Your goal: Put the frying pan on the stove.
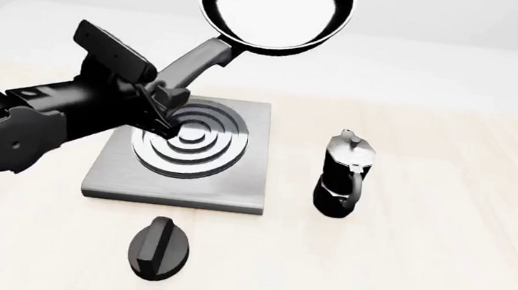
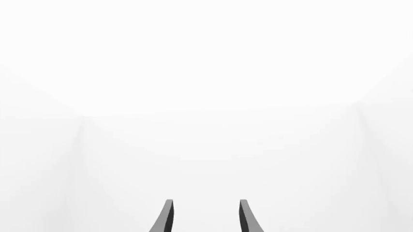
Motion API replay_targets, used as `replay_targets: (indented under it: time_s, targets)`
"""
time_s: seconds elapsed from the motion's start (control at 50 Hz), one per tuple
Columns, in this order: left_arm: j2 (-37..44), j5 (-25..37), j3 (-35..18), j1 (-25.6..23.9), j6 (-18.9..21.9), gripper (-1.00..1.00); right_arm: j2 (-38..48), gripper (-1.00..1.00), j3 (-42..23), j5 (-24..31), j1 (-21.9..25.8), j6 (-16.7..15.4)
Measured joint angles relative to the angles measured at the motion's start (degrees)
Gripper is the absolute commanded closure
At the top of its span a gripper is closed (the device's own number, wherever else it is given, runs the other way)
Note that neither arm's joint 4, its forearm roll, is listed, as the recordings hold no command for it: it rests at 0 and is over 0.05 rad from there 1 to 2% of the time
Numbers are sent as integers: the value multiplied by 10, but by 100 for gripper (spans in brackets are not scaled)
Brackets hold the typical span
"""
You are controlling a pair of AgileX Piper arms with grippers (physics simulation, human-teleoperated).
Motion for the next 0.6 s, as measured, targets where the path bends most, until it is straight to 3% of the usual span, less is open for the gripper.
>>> replay_targets:
  time_s: [0.6]
  targets:
    - [-94, 40, 91, 20, -11, 100, 0, -100, 7, -3, 2, -4]
